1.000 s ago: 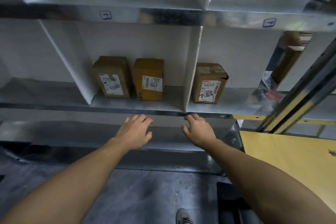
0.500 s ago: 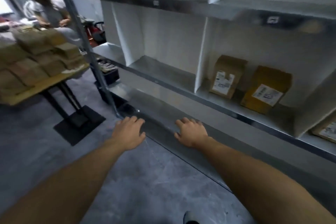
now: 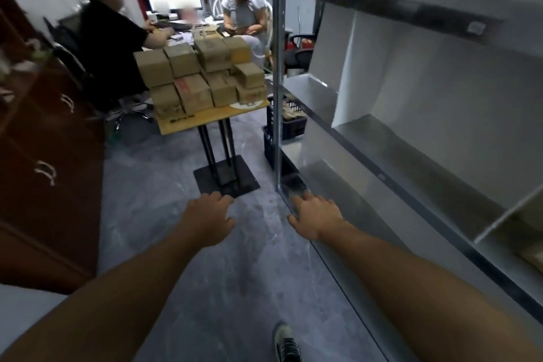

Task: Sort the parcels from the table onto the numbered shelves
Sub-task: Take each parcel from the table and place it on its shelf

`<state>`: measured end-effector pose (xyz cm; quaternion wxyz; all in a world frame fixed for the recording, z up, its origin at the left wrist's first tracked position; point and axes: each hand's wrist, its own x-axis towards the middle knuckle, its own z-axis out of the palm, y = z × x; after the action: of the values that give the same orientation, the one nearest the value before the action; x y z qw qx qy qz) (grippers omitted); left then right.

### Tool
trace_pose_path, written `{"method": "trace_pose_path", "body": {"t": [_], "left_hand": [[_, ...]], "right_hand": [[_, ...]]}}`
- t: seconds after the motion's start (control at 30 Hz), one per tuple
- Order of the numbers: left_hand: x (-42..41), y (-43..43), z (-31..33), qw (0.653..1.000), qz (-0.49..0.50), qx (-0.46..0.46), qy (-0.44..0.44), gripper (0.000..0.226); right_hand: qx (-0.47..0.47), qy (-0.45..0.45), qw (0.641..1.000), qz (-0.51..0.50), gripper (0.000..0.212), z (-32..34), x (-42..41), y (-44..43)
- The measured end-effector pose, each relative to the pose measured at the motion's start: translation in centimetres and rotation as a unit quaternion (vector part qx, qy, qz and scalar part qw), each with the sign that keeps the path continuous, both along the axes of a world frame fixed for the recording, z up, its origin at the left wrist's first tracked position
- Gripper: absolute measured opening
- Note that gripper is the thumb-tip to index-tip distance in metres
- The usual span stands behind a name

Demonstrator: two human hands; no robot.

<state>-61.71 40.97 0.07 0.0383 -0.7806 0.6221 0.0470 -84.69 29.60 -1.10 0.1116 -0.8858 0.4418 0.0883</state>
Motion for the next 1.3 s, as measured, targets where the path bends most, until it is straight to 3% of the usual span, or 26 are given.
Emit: {"method": "trace_pose_path", "body": {"t": [0.27,0.67,1.07,1.3], "left_hand": [[5.9,-10.1,1.8,0.997,0.063,-0.044,0.009,0.049],[15.6,-19.5,-0.1,0.995,0.095,-0.018,0.012,0.047],[31.7,-36.4,0.6,0.999,0.023,-0.042,0.014,0.05],[35.6,-44.8,1.0,0.999,-0.01,-0.026,0.031,0.051]], "right_hand": [[-0.028,0.008,0.998,0.058,0.046,2.3,8.0,-12.8],[-0.04,0.029,0.991,0.122,0.048,2.1,19.4,-23.7],[-0.044,0.004,0.999,0.023,0.044,1.7,33.5,-37.9],[-0.041,-0.014,0.999,-0.02,0.049,2.2,37.9,-44.3]]}}
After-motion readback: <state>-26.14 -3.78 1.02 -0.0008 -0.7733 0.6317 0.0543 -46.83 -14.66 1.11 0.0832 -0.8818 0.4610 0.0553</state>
